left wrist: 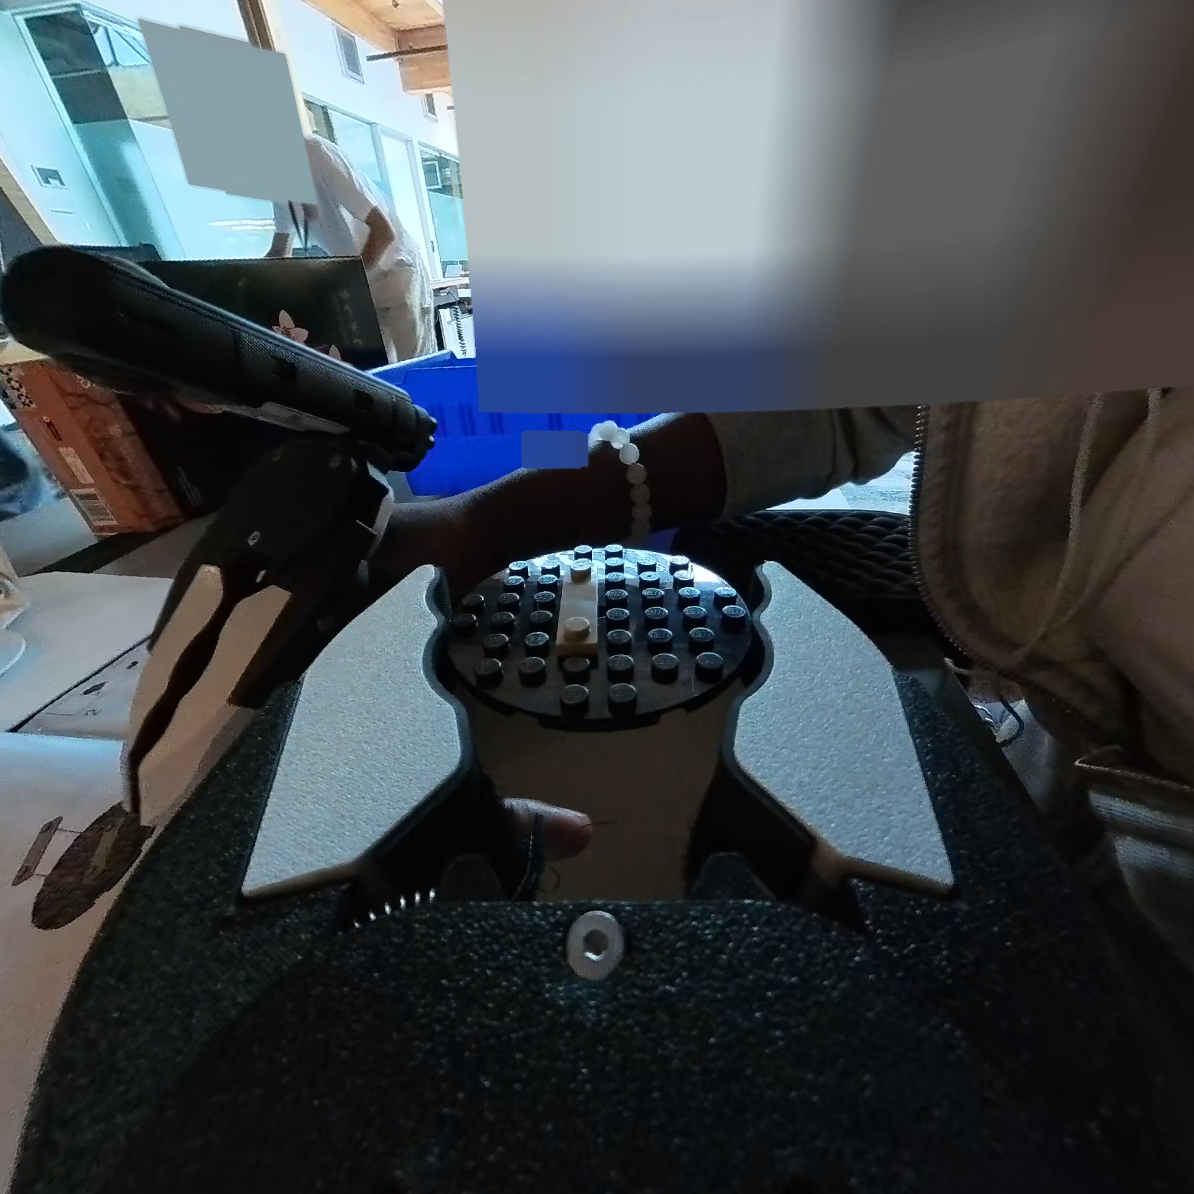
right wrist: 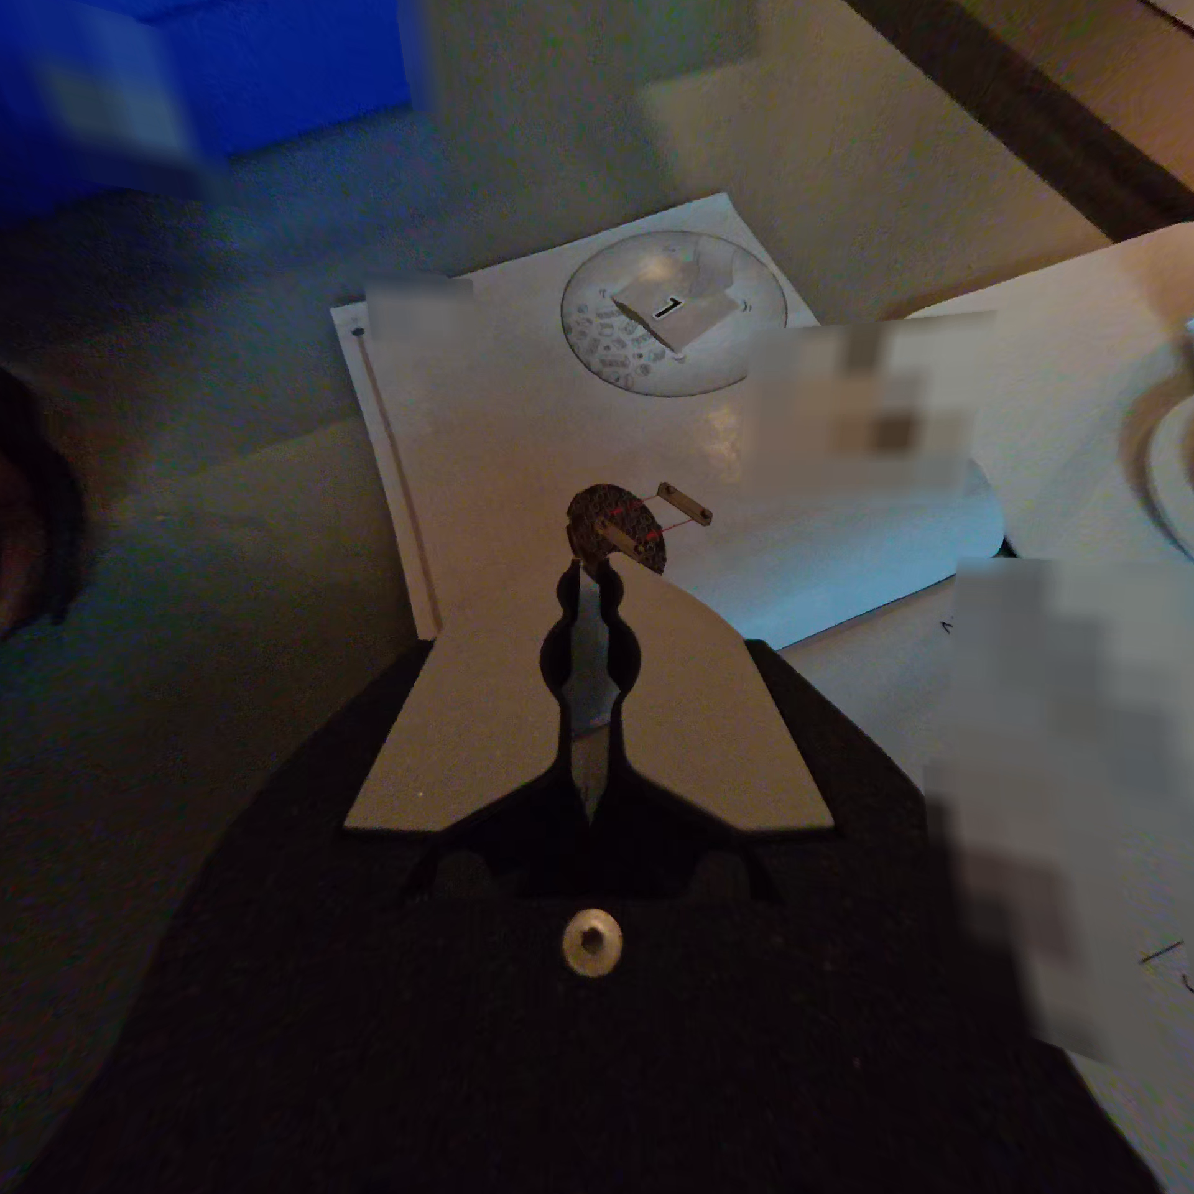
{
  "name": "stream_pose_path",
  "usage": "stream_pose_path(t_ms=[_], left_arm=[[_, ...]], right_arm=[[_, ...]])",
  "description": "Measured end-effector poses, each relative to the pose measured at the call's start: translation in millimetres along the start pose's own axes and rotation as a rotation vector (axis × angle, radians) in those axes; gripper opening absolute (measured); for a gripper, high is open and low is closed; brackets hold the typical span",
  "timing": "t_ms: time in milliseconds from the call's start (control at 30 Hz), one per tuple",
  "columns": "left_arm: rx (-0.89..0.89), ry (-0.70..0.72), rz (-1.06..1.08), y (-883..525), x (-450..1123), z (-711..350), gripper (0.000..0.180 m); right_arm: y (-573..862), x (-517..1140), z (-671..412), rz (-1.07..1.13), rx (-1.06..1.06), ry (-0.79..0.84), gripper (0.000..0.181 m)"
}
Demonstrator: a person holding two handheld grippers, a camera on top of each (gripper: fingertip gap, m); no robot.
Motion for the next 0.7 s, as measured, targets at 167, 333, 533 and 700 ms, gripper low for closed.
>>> stream_pose_path(t_ms=[167,333,533,700], left_arm=[[0.0,0.0,0.001,-0.3,0.2,-0.3,0.086],[-0.004,0.0,0.0,-0.8,0.1,-0.2,0.086],[-0.007,0.002,0.001,-1.1,0.1,-0.2,0.086],[-0.007,0.002,0.0,-0.9,-0.3,-0.4,0.086]], right_arm=[[1.5,1.4,0.2,0.0,0.0,-0.005,0.005],[1.8,1.4,3.6,-0.003,0.005,-0.014,0.006],[1.0,0.8,-2.5,-0.008,-0.002,0.001,0.006],[1.7,5.1,-2.8,-0.015,-0.014,-0.009,0.007]])
Point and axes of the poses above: each gripper's, where its closed fingertips meet, x out along the fingers, z out of its underside, y = z × x across the jaws, the point moved 2 cm from there along -x, back along the fingers, and after that the axes turned 3 degrees about -x, right-handed, at the moved point
